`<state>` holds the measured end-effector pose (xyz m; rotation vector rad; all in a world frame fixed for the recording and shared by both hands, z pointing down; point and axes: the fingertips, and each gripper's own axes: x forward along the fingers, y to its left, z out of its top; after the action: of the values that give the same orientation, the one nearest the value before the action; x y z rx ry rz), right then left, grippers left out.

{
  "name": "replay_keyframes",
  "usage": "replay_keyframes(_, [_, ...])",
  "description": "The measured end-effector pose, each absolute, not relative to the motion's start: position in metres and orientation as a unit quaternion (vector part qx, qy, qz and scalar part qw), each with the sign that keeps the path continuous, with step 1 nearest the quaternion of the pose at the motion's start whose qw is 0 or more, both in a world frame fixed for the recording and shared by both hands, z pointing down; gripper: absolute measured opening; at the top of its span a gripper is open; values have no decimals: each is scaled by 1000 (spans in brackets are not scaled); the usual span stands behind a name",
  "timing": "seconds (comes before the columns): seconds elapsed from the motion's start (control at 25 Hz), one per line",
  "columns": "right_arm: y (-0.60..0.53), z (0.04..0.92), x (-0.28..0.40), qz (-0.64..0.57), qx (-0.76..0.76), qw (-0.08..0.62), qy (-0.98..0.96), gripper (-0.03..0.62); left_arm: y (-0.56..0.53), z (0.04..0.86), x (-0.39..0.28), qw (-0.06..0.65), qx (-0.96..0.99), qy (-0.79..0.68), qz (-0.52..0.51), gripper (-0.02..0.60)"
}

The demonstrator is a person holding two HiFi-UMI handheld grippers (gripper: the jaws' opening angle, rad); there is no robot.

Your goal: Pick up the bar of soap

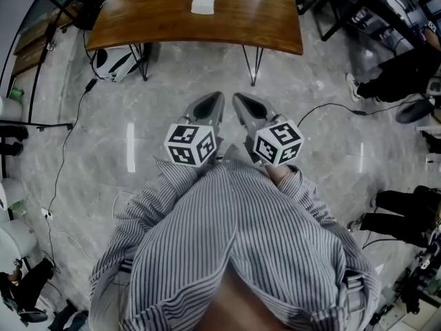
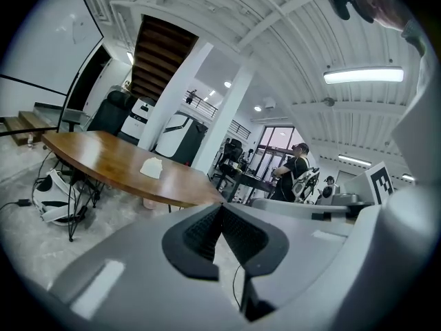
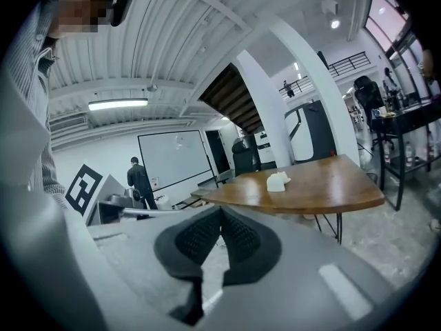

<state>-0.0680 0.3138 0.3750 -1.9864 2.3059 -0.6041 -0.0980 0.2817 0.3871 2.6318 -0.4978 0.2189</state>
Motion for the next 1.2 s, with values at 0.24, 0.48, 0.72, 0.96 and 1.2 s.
replay_keyframes(0.24, [299, 387, -36, -211, -641, 17, 738, 3, 261, 395, -76, 234, 949, -192, 83, 6])
replay_keyframes(0.48, [248, 398, -4, -221, -643, 26, 732, 3, 208, 413, -51, 252, 943, -196, 90, 6])
replay_keyframes(0.72, [163, 396, 40, -214, -646, 26, 732, 3, 118, 405, -6, 242, 949, -185, 77, 6])
replay_keyframes(0.96, [65, 382, 80, -205, -645, 14, 736, 3, 25, 387, 44, 230, 957, -158, 80, 6])
replay_keyframes(1.2, [-6, 387, 102, -218, -640, 8, 737, 3, -37, 399, 69, 236, 954, -159, 98, 6])
